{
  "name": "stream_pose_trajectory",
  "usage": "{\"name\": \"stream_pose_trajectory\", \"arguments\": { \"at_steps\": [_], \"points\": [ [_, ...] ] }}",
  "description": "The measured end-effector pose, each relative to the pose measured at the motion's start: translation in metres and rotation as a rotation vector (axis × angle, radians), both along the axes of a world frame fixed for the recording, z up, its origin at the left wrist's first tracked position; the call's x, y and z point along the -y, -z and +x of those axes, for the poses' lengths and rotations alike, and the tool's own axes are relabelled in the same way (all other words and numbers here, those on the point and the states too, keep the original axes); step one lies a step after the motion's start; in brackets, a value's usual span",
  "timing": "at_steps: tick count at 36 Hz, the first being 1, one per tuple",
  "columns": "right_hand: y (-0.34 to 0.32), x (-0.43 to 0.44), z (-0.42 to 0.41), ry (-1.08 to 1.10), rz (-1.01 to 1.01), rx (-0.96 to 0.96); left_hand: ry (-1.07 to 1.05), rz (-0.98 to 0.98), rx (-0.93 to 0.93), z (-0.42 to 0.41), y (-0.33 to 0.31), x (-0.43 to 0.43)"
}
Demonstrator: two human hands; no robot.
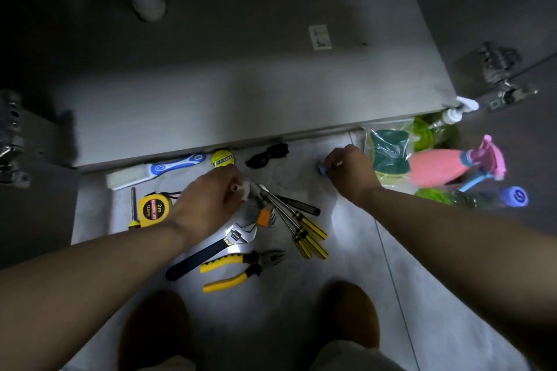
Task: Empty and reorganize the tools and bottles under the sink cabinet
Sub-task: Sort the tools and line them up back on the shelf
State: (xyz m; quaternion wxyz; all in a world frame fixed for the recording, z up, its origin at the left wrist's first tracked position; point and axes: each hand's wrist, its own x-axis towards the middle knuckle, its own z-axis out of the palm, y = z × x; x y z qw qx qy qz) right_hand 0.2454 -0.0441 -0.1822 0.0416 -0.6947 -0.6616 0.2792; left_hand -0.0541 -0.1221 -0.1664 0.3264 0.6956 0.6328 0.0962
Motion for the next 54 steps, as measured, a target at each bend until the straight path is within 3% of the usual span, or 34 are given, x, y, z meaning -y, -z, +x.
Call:
{"name": "stream_pose_trajectory", "arguments": {
  "at_steps": [7, 11, 17, 23, 26, 32, 37, 46, 50, 54],
  "points": [
    [0.007, -0.009, -0.017, 0.37, -0.009, -0.404, -0.316, -0.157, 0.263, 0.049, 0.011, -0.009],
    [0.009, -0.016, -0.018, 0.431, -0.057, -0.485, -0.39, -0.212, 0.341, 0.06, 0.012, -0.012],
    [0.0, 0.011, -0.023, 0.287, 0.05, -0.314, -0.446, -0.29, 0.433, 0.069, 0.013, -0.014],
    [-0.018, 0.05, -0.045, -0.22, -0.208, -0.499, -0.468, -0.271, 0.395, 0.072, 0.013, -0.016],
    [-0.017, 0.056, -0.053, -0.252, -0.149, -0.497, -0.488, -0.269, 0.413, 0.073, 0.01, -0.018],
    [-0.008, 0.039, -0.039, -0.254, 0.005, -0.289, -0.393, -0.32, 0.492, 0.069, 0.008, -0.016],
    [0.004, 0.029, -0.013, 0.049, -0.002, -0.114, -0.362, -0.286, 0.356, 0.055, 0.012, -0.012],
    [0.016, 0.023, -0.008, 0.137, 0.001, 0.008, -0.293, -0.116, 0.079, 0.015, 0.019, -0.006],
    [0.015, 0.028, -0.017, 0.171, -0.002, -0.036, -0.248, -0.089, 0.014, 0.003, 0.022, 0.0],
    [0.005, 0.031, -0.027, 0.08, 0.074, 0.001, -0.232, -0.006, -0.052, -0.002, 0.018, 0.003]
  ]
}}
